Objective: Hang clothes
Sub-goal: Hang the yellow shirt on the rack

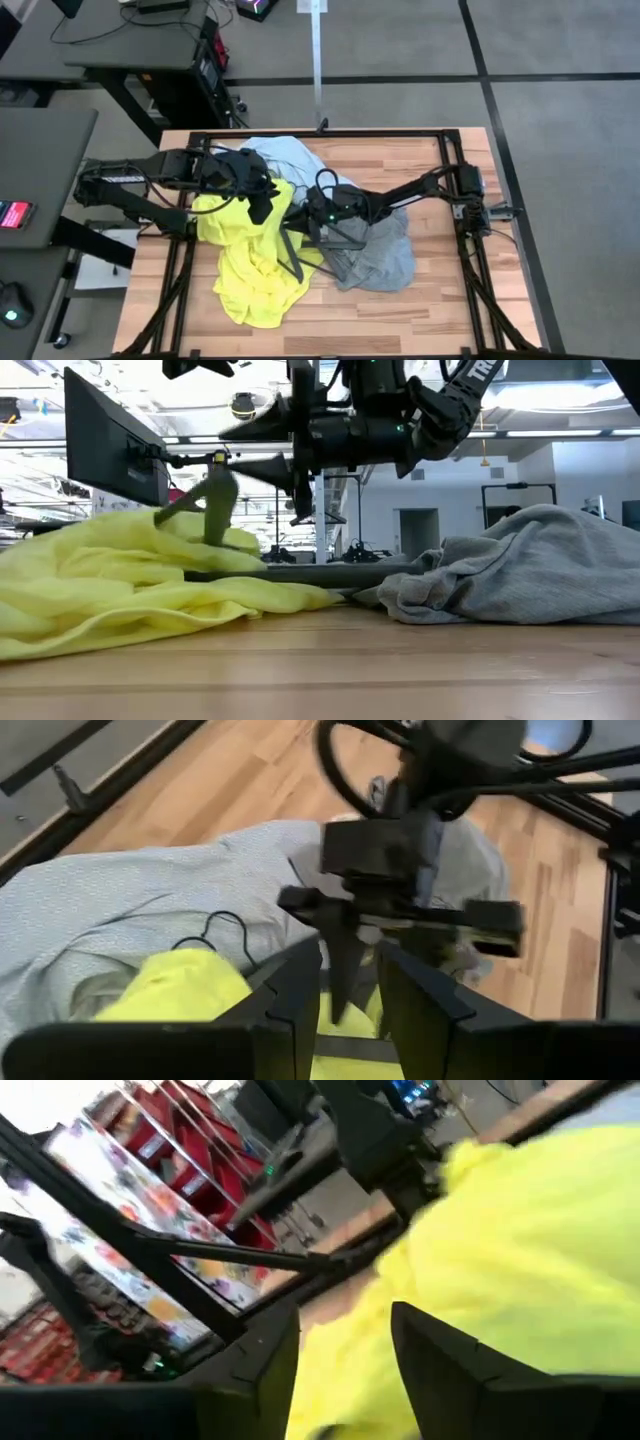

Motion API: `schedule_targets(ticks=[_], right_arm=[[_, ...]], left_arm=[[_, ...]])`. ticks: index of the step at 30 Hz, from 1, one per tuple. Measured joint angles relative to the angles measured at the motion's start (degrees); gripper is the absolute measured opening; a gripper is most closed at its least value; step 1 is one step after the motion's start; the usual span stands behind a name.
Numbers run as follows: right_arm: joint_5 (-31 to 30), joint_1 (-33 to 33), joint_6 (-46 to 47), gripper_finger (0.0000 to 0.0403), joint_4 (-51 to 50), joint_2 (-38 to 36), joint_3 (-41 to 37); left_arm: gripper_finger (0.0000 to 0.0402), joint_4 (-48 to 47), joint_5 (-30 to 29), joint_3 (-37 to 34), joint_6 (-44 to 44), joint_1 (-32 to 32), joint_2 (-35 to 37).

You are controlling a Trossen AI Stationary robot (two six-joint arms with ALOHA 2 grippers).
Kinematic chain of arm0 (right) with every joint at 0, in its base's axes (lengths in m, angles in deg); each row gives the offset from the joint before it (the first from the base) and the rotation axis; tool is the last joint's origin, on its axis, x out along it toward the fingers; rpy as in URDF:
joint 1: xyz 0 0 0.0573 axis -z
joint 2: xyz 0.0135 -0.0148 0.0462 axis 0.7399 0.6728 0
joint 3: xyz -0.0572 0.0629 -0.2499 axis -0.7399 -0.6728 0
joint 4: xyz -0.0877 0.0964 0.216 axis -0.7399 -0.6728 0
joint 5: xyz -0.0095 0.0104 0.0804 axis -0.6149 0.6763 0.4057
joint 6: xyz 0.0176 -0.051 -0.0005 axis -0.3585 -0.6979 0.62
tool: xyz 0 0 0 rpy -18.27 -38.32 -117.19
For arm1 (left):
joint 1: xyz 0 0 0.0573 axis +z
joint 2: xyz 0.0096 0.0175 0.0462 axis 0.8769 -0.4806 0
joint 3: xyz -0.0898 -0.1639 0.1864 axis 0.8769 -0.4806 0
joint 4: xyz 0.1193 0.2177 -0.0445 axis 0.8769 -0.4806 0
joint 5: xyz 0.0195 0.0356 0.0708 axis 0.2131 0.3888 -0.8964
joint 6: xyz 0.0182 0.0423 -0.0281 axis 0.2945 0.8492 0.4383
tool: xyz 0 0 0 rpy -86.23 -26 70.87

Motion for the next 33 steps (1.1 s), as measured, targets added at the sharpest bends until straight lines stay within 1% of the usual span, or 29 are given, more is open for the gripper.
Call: schedule_targets(ticks=[3, 5, 7, 10, 13, 16, 20, 24, 27, 29, 33], right_arm=[[0.1, 0.2, 1.2, 0.016, -6.1, 0.1, -0.1], [0.9, 0.2, 4.5, 0.016, -9.2, 0.0, -0.1], [2.8, 0.2, 9.4, 0.0159, -10.5, 0.0, -0.1], [4.3, -0.4, 15.5, 0.0159, -11.8, -0.1, -0.2], [4.2, -1.5, 18.5, 0.016, -14.7, -0.1, -0.2], [3.4, -3.5, 19.7, 0.016, -15.6, 0.0, -0.2], [-0.1, -5.8, 21.5, 0.016, -15.9, 0.0, -0.2], [-3.5, -6.7, 22.0, 0.016, -17.6, 0.0, -0.2], [-4.5, -6.8, 23.2, 0.016, -18.4, 0.0, -0.2], [-4.7, -7.1, 24.5, 0.016, -18.1, 0.0, -0.2], [-8.4, -8.1, 27.2, 0.016, -16.7, 0.1, -0.2]], left_arm=[[0.0087, -0.3, -0.3, 0.0, 0.0, 0.1, 0.1], [0.0087, -0.6, -0.3, 0.0, 0.1, 0.0, 0.0], [0.0087, -1.7, -0.2, 0.0, 0.1, 0.0, 0.0], [0.0087, -6.6, -0.7, 0.0, -0.5, 0.1, -0.5], [0.0087, -12.4, -1.7, -1.0, -1.9, 0.4, -1.9], [0.0087, -14.1, -1.1, -4.8, -3.3, 0.7, -2.8], [0.0087, -14.1, 2.8, -11.1, -4.8, 0.7, -2.6], [0.0087, -13.2, 4.0, -18.1, -6.3, 0.6, -0.7], [0.0087, -9.6, 4.4, -23.6, -4.4, 1.3, 0.9], [0.0087, -6.3, 5.9, -26.6, -2.9, 2.6, 1.7], [0.0087, -1.6, 8.9, -30.4, 1.7, 5.9, 3.1]])
